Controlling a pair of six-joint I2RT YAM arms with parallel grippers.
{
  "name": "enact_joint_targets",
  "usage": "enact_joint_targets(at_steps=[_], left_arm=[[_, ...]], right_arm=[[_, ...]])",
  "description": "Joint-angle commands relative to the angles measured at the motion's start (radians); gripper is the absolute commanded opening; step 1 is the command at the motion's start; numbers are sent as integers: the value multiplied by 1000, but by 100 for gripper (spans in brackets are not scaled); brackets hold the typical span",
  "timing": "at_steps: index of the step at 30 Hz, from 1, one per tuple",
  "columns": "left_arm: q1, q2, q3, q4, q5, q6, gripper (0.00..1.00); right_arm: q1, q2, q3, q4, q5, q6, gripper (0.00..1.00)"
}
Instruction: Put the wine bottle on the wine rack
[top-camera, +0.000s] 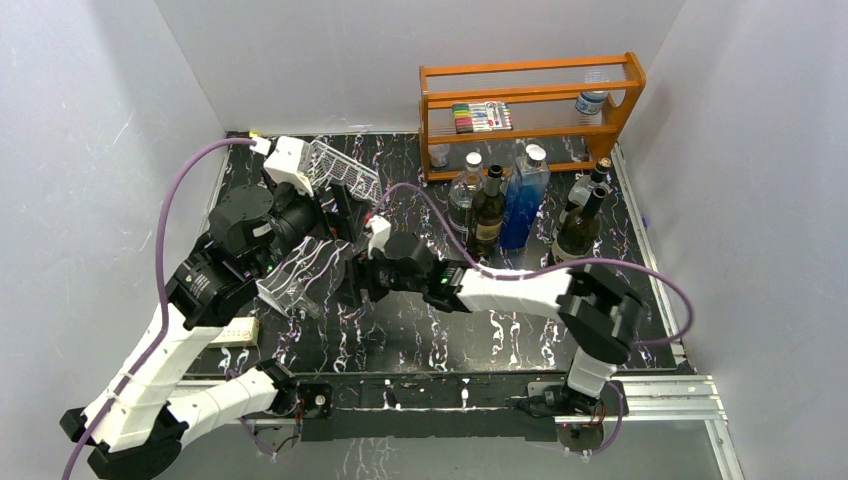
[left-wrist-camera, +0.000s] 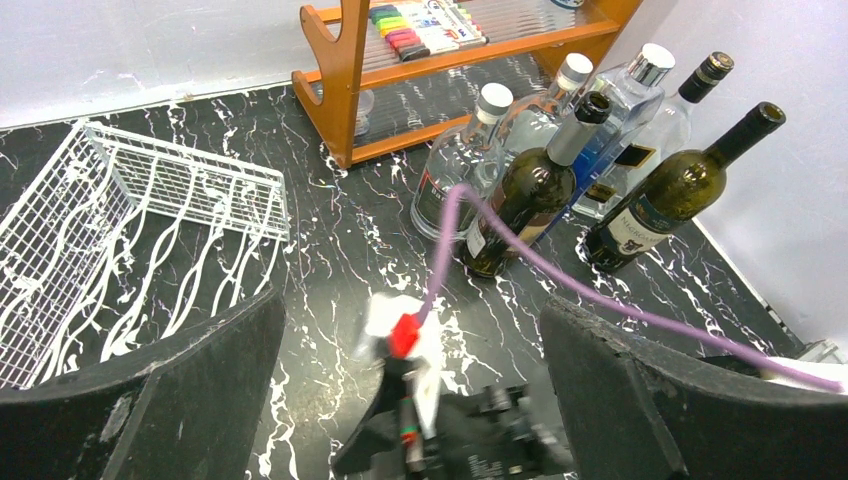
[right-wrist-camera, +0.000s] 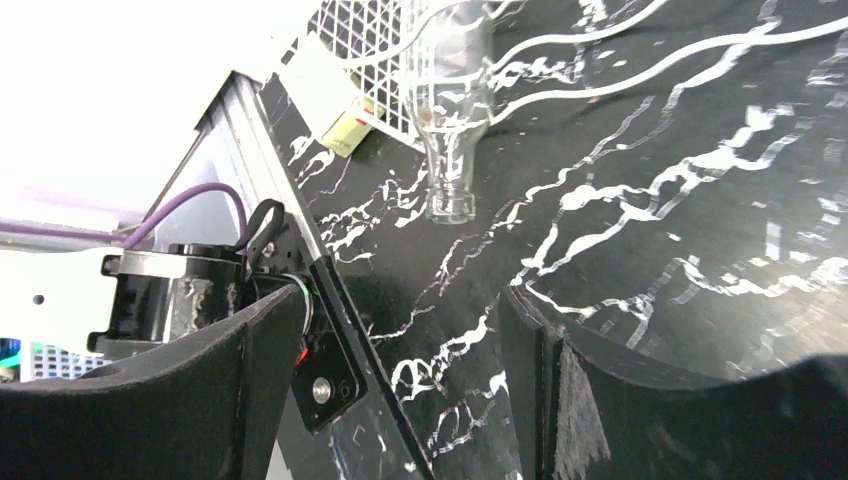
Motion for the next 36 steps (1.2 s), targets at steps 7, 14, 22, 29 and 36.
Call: enact_joint_targets(at_steps=[7, 14, 22, 29, 36], left_arm=[[-2, 14, 98, -59, 64, -78, 98], [-2, 14, 2, 8, 62, -73, 98], [-2, 21, -129, 87, 54, -90, 98], [-2, 60, -289, 259, 89, -181, 98], [-2, 128, -366, 400, 110, -232, 98]], right_arm=[[-25, -405, -45, -411, 508, -124, 80], [-126, -617, 24, -676, 755, -193, 81], [-293, -708, 143, -812, 814, -204, 80], [-395, -623, 235, -861, 752, -242, 80], [-462, -556, 247, -804, 639, -297, 72]])
